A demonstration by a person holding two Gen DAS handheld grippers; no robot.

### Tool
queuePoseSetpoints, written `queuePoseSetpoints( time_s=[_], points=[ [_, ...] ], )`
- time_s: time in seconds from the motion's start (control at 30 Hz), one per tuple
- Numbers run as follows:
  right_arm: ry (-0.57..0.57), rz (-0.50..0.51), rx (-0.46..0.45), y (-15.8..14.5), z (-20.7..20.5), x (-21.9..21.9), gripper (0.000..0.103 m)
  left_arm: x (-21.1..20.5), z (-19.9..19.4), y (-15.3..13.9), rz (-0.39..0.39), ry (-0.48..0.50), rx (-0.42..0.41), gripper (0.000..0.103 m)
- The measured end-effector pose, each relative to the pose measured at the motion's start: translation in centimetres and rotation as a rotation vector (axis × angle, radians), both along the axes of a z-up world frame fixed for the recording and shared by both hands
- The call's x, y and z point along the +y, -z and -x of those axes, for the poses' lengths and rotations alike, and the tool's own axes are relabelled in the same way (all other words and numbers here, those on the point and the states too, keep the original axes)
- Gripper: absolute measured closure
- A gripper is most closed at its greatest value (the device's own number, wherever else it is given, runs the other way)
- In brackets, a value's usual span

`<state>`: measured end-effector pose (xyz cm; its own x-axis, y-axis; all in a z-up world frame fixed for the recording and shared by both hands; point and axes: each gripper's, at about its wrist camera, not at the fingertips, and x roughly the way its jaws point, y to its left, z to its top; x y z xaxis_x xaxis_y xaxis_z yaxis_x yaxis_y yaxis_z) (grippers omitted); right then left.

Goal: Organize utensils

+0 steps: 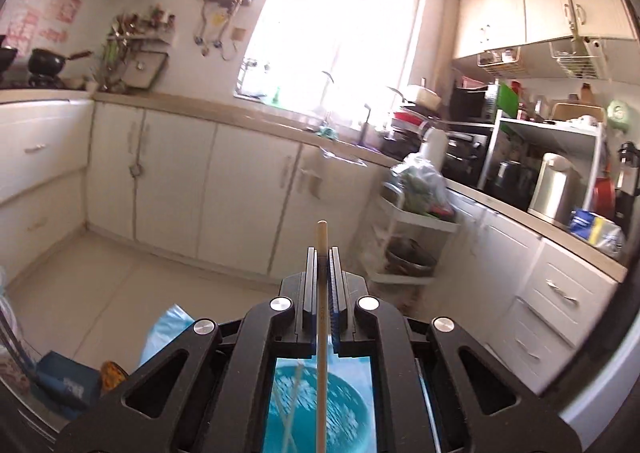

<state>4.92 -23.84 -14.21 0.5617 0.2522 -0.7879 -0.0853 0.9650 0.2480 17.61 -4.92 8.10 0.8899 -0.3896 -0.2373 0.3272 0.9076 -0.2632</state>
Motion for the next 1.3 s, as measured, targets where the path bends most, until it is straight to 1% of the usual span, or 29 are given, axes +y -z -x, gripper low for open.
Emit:
queuePoseSetpoints(
  time_s=[0.1,0.27,0.4,0.57,0.63,0.67,0.7,0.73,0.77,0.87,0.97,1.0,1.1,1.2,1.3],
  points=[
    [0.000,-0.021,0.001,0.0,0.0,-0.3,0.079,-0.7,-1.9,1.0,-0.019,-0.055,-0.009,0.098],
    [-0.001,-0.039,0.003,0.1,0.0,-0.5,0.078,-1.5,-3.3,3.4,-0.054,-0.079,0.018,0.098],
    [-0.005,-0.036,0.003,0.0,0.0,-0.5,0.077,-2.3,-3.2,5.6,-0.114,-0.075,0.049,0.098],
    [-0.015,0.000,-0.002,0.0,0.0,0.0,0.075,-2.4,-2.1,8.0,-0.191,-0.060,0.103,0.097],
    [-0.020,0.019,-0.005,0.0,0.0,0.4,0.074,-1.9,-1.4,8.5,-0.215,-0.057,0.126,0.089],
    [-0.021,0.025,-0.005,0.0,0.0,0.5,0.074,-1.4,-0.8,8.6,-0.220,-0.063,0.132,0.079],
    [-0.022,0.035,-0.006,0.0,0.0,0.6,0.074,-1.0,-0.4,8.7,-0.220,-0.068,0.132,0.067],
    [-0.022,0.042,-0.007,-0.1,0.0,0.7,0.074,-0.2,0.4,8.7,-0.214,-0.085,0.127,0.060],
    [-0.023,0.050,-0.008,-0.1,0.0,0.8,0.074,0.4,1.0,8.6,-0.211,-0.101,0.122,0.051],
    [-0.023,0.080,-0.009,-0.1,0.1,1.4,0.074,2.4,2.9,9.0,-0.223,-0.129,0.127,0.042],
    [-0.014,0.089,-0.007,-0.2,0.2,1.3,0.074,4.2,4.9,9.6,-0.256,-0.169,0.154,0.026],
    [-0.006,0.081,-0.006,-0.2,0.4,1.2,0.074,4.7,5.5,9.8,-0.263,-0.177,0.164,0.022],
    [0.004,0.092,0.000,-0.3,0.7,1.2,0.074,6.0,6.8,10.5,-0.276,-0.187,0.196,0.017],
    [0.012,0.115,0.014,-0.4,0.9,1.3,0.074,6.7,7.7,11.2,-0.286,-0.198,0.243,0.014],
    [0.026,0.106,0.028,-0.4,0.9,1.2,0.074,7.2,8.4,11.9,-0.279,-0.190,0.285,0.013]
  ],
)
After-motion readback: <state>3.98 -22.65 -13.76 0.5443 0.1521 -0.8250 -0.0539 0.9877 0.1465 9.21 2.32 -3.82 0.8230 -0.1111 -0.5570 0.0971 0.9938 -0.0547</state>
